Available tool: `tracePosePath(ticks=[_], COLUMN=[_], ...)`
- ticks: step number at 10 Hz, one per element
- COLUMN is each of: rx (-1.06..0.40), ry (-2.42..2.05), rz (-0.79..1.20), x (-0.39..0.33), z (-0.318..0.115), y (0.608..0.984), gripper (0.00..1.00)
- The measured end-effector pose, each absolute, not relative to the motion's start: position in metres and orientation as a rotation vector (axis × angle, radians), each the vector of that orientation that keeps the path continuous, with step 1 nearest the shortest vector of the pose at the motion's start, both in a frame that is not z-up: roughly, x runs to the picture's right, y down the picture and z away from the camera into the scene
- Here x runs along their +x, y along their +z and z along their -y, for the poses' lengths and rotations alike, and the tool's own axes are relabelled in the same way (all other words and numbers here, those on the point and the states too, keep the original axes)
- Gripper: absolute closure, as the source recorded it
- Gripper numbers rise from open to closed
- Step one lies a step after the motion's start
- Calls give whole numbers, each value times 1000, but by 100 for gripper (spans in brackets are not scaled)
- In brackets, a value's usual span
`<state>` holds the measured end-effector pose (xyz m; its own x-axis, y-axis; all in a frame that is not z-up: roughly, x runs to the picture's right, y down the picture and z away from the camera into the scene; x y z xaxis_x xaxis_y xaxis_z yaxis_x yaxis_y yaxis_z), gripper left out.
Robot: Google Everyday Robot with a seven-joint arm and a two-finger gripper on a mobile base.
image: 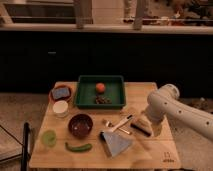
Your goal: Place eraser in purple bowl
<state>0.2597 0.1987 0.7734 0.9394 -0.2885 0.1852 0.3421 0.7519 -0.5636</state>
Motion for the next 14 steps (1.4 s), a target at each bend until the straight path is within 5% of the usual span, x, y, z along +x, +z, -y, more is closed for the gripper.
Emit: tracePosePath(ticks=[14], rx=[-591], ry=[56], rz=[61], x=[250], z=[-196], y=[787], gripper=[20])
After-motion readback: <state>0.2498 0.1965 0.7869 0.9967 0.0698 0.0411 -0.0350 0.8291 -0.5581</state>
